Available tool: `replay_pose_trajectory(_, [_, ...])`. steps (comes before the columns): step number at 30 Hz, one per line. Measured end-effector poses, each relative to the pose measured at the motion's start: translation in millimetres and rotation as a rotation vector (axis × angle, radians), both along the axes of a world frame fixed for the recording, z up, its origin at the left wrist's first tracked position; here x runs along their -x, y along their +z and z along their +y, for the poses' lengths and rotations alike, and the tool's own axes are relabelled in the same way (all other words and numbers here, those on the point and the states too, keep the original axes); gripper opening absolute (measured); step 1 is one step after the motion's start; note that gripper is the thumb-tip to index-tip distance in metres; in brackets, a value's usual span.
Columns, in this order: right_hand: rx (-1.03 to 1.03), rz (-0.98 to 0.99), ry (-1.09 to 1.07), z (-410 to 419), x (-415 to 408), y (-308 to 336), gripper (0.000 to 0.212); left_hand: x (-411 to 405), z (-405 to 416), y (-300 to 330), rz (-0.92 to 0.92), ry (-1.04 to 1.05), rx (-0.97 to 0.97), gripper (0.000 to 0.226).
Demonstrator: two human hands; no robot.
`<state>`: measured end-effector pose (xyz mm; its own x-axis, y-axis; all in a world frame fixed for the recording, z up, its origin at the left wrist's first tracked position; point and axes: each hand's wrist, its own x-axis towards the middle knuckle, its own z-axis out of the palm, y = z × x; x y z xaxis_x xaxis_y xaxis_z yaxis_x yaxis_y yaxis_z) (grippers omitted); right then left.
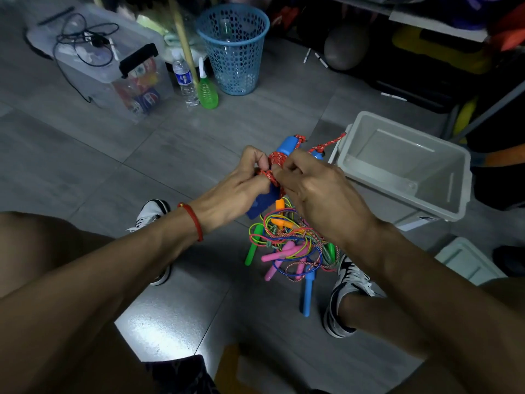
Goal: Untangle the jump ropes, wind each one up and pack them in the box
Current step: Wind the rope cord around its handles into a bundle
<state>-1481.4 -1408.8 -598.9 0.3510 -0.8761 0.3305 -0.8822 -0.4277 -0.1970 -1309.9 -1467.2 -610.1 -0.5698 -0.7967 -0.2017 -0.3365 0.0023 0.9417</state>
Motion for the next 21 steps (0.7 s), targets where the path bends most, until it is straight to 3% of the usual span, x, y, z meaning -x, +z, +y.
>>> replay_pose_trajectory(6, [-0.03,-0.066,0.069,-2.3,3.8,0.9,0.023,-8.7,-6.6,-5.8,0.106,0.032,-0.145,0.03])
replay_pose_trajectory(15, [0.058,-0.323,-0.03,1.4,1.6,-9.4,0.014,-6.1,1.3,0.3,0.054,-0.034,-0.074,0.025])
replay_pose_trajectory(21, [-0.091,-0.593,-0.124,-3.2,-0.4,-8.3,0.01,-1.5,5.8,3.6,0.096,-0.014,-0.055,0.027])
